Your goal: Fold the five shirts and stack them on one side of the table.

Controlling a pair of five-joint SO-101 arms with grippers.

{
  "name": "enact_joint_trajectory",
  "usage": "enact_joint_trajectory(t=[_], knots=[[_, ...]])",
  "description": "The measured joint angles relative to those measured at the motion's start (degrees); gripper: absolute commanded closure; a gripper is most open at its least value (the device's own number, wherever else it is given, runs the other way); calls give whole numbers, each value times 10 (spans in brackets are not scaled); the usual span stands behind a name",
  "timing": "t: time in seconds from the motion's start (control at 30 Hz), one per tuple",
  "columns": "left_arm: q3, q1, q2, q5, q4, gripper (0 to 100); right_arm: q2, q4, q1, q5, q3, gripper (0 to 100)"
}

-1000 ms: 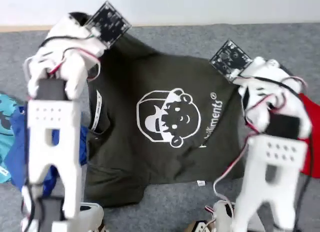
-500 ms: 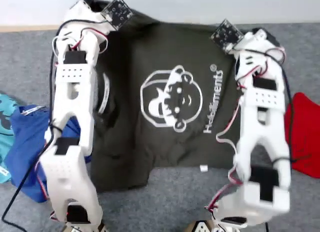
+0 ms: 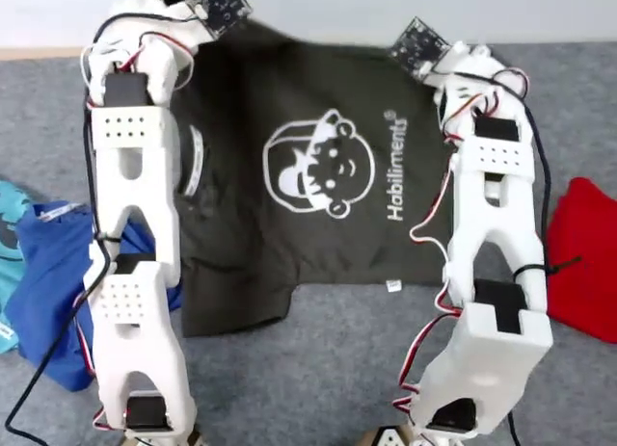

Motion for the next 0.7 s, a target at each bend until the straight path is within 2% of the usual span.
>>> enact_joint_trajectory(t=[0.33,0.53,0.7], knots=[[-92,0,-1,-39,392,994,-47,290,0,1,0,988],[-50,-21,-4,-51,423,995,-61,406,0,1,0,988],[105,-22,-79,-86,423,995,-61,483,0,1,0,987]])
